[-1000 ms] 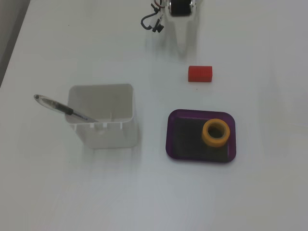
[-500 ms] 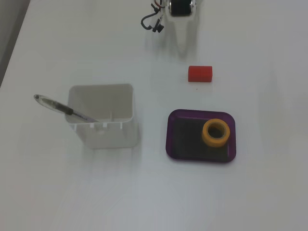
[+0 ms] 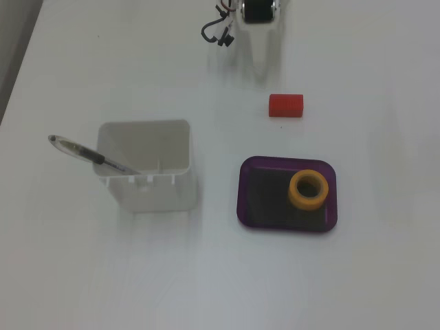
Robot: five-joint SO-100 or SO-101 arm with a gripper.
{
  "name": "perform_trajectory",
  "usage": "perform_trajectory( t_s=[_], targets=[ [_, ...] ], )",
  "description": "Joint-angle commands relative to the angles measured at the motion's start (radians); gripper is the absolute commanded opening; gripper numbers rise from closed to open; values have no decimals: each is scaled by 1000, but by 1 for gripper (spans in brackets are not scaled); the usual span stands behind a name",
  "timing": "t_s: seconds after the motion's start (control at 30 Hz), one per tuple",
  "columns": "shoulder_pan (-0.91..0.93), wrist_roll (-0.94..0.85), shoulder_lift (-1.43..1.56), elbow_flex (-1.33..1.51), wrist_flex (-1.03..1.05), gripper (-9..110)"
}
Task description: Pick up the red cube and place it in the box.
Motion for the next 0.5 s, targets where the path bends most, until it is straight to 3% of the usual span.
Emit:
perform_trajectory(
  t_s=[0.0,0.27,0.47],
  targets=[
    [5,-9,67,-43,-31,0],
    [11,-9,-9,-252,-123,0],
    [6,-71,-380,-443,-149,3]
  ],
)
